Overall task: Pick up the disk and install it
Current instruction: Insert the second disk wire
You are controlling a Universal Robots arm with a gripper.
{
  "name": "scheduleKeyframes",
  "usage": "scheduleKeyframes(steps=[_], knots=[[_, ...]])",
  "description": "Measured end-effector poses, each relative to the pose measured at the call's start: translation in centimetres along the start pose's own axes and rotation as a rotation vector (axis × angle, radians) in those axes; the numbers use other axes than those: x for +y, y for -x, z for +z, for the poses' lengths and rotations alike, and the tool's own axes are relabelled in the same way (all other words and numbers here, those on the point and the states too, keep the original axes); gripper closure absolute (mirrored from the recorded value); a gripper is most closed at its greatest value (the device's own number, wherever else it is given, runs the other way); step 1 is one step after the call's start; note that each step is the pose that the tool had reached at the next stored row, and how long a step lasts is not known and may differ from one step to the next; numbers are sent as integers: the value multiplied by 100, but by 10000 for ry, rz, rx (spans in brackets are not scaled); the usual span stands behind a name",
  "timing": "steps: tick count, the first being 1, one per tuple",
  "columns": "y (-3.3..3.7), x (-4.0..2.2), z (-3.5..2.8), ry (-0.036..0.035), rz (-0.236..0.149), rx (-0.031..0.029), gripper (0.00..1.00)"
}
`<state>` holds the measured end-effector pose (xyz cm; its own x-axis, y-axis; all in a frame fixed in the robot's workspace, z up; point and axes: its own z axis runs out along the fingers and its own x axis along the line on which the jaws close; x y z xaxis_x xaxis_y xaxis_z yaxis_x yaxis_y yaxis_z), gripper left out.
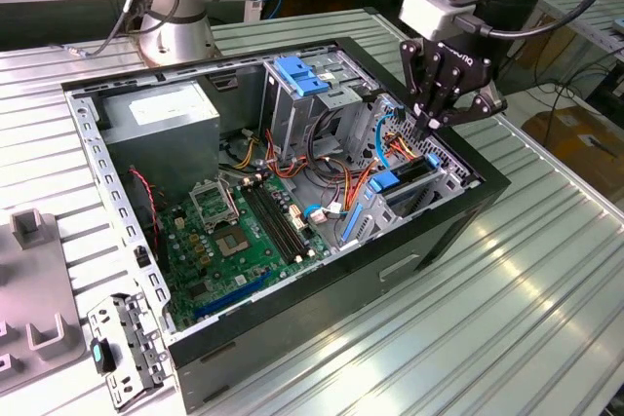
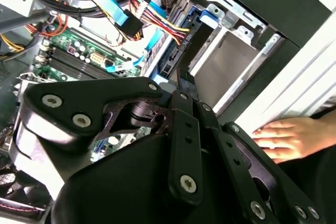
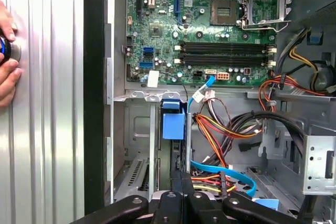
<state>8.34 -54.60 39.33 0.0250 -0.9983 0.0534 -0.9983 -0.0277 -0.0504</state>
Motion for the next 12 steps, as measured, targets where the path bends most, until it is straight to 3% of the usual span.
scheduleKeyframes(steps=[2,5,6,9,11,12], knots=[[99,-11,-5,80,-22,361,89],[188,-16,-9,160,-45,687,89],[233,-17,-11,208,-57,885,89],[367,-20,-15,356,-105,1750,89],[429,-22,-16,412,-125,2140,89],[489,-24,-17,453,-144,2547,89]])
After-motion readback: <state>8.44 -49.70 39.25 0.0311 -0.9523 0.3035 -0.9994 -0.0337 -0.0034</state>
